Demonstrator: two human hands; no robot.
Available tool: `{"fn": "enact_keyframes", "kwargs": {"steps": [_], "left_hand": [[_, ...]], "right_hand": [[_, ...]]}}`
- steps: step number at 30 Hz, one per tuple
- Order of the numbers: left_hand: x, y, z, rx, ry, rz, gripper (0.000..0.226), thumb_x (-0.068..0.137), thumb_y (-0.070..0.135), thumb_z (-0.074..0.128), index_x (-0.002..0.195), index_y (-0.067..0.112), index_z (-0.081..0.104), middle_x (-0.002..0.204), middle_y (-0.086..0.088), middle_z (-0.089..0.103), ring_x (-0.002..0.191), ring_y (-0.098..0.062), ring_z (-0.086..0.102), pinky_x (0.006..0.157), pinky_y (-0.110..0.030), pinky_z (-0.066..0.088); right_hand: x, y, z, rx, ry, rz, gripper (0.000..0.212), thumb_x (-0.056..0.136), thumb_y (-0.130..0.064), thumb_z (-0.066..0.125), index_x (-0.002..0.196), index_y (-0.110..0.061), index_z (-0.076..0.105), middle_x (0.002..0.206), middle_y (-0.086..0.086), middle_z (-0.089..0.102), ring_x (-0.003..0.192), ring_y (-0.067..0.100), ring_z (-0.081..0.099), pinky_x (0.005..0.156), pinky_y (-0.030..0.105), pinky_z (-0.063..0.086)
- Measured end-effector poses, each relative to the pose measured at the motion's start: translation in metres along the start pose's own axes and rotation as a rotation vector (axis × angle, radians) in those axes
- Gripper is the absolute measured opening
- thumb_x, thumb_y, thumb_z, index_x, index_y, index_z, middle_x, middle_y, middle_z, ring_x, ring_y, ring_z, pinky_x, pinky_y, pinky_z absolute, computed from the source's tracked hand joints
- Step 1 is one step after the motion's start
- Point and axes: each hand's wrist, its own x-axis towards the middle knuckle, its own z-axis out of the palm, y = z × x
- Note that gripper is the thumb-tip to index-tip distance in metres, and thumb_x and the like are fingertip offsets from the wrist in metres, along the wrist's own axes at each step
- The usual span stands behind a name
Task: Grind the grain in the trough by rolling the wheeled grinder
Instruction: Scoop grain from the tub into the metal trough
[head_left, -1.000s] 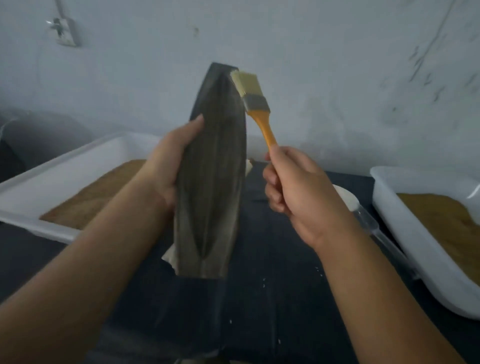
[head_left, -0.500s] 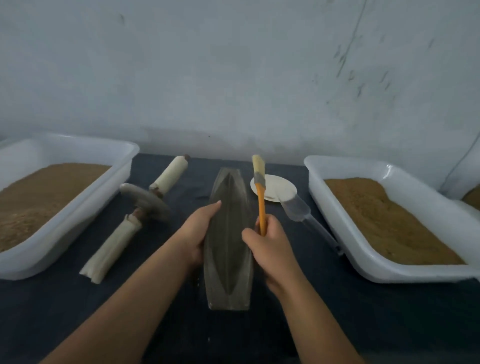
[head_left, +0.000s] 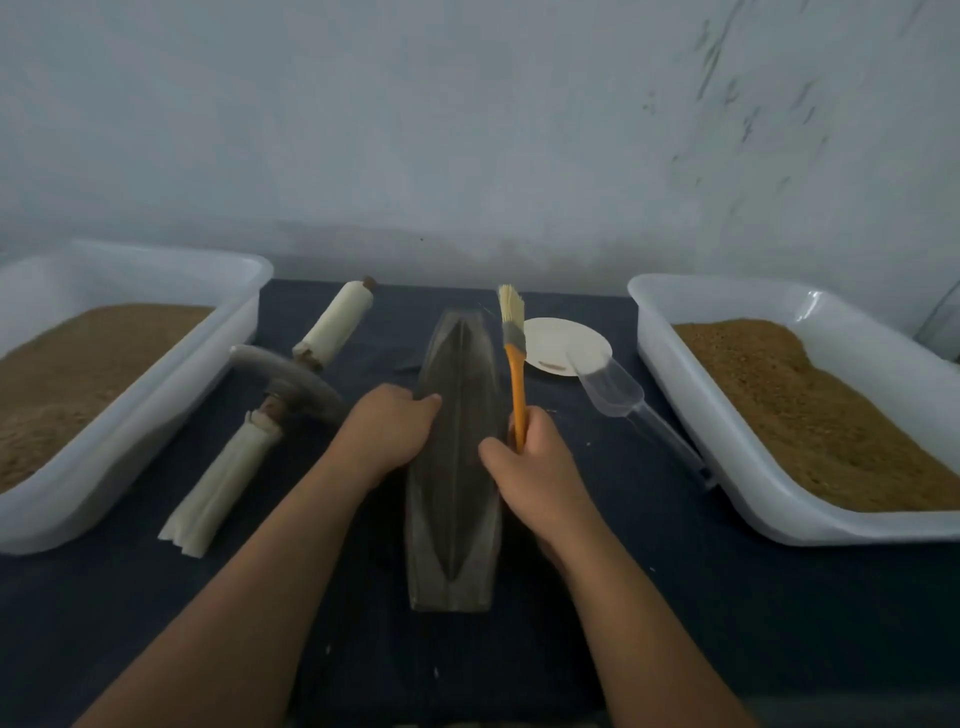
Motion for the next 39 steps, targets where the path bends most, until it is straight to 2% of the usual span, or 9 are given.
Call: {"fn": "enact_keyframes", "kwargs": {"steps": [3, 11, 18, 22, 26, 29, 32, 35, 39], "left_hand": [[0.002, -0.003, 0.001, 0.042, -0.001, 0.016, 0.044, 0.103, 0.042, 0.062, 0.078, 0.007, 0.07, 0.082, -0.01, 0.071, 0.079, -0.025, 0.067, 0.067, -0.035, 0.047], [0.004, -0.008, 0.0, 0.046, -0.002, 0.044, 0.043, 0.101, 0.045, 0.062, 0.083, 0.007, 0.072, 0.084, -0.009, 0.073, 0.083, -0.026, 0.069, 0.081, -0.04, 0.055], [-0.001, -0.011, -0.003, -0.018, -0.004, 0.018, 0.063, 0.099, 0.064, 0.054, 0.077, 0.009, 0.073, 0.079, -0.007, 0.075, 0.077, -0.024, 0.07, 0.072, -0.037, 0.054], [-0.025, -0.012, -0.013, 0.082, 0.004, 0.077, 0.07, 0.097, 0.075, 0.048, 0.062, 0.016, 0.065, 0.058, 0.002, 0.069, 0.063, -0.018, 0.069, 0.06, -0.033, 0.046], [-0.05, -0.027, -0.035, 0.17, 0.061, 0.162, 0.059, 0.096, 0.075, 0.047, 0.074, 0.027, 0.074, 0.063, 0.015, 0.072, 0.057, -0.005, 0.07, 0.073, -0.035, 0.059], [-0.07, -0.041, -0.053, 0.045, 0.166, 0.273, 0.032, 0.096, 0.072, 0.052, 0.091, 0.047, 0.072, 0.072, 0.024, 0.073, 0.061, 0.002, 0.07, 0.073, -0.037, 0.061], [-0.088, -0.052, -0.059, 0.042, 0.443, 0.392, 0.022, 0.096, 0.073, 0.05, 0.095, 0.055, 0.064, 0.078, 0.031, 0.069, 0.07, 0.007, 0.067, 0.06, -0.032, 0.055], [-0.095, -0.058, -0.06, -0.031, 0.571, 0.386, 0.023, 0.095, 0.069, 0.051, 0.087, 0.052, 0.064, 0.072, 0.029, 0.066, 0.071, 0.006, 0.064, 0.056, -0.03, 0.049], [-0.093, -0.064, -0.059, -0.079, 0.563, 0.399, 0.023, 0.095, 0.067, 0.055, 0.087, 0.05, 0.068, 0.069, 0.026, 0.067, 0.071, 0.006, 0.065, 0.054, -0.026, 0.045]], "right_hand": [[0.001, 0.0, 0.001, -0.005, 0.011, 0.005, 0.017, 0.087, -0.031, 0.066, 0.093, -0.024, 0.051, 0.081, -0.007, 0.049, 0.063, 0.006, 0.048, 0.059, 0.026, 0.043], [0.001, 0.003, -0.005, 0.022, 0.035, 0.077, 0.026, 0.098, -0.049, 0.055, 0.101, -0.023, 0.058, 0.079, -0.007, 0.054, 0.065, 0.007, 0.052, 0.061, 0.029, 0.046], [0.002, 0.016, -0.053, -0.898, 0.19, 0.071, 0.033, 0.111, -0.047, 0.038, 0.103, -0.017, 0.051, 0.083, -0.002, 0.06, 0.069, 0.016, 0.06, 0.055, 0.035, 0.043], [0.004, 0.007, -0.053, -1.097, 0.119, 0.202, 0.033, 0.109, -0.049, 0.041, 0.11, -0.018, 0.053, 0.086, -0.001, 0.058, 0.071, 0.016, 0.056, 0.058, 0.035, 0.042], [0.005, 0.004, -0.068, -1.189, 0.138, 0.091, 0.047, 0.103, -0.064, 0.045, 0.092, -0.02, 0.059, 0.081, -0.003, 0.06, 0.068, 0.015, 0.056, 0.058, 0.034, 0.048], [0.019, -0.004, -0.091, -1.2, 0.373, -0.016, 0.023, 0.102, -0.04, 0.061, 0.109, -0.019, 0.066, 0.096, 0.0, 0.062, 0.078, 0.017, 0.063, 0.062, 0.034, 0.051], [0.046, -0.016, -0.104, -1.291, 0.273, 0.283, 0.047, 0.1, -0.016, 0.066, 0.145, -0.012, 0.051, 0.13, 0.012, 0.063, 0.113, 0.03, 0.067, 0.082, 0.04, 0.053], [0.057, -0.019, -0.109, -1.327, 0.064, 0.413, 0.04, 0.103, -0.014, 0.062, 0.142, -0.009, 0.057, 0.135, 0.013, 0.063, 0.125, 0.033, 0.062, 0.09, 0.041, 0.051], [0.047, -0.023, -0.102, -1.309, 0.139, 0.31, 0.029, 0.104, -0.017, 0.062, 0.132, -0.011, 0.064, 0.125, 0.011, 0.068, 0.116, 0.031, 0.066, 0.09, 0.04, 0.053]]}}
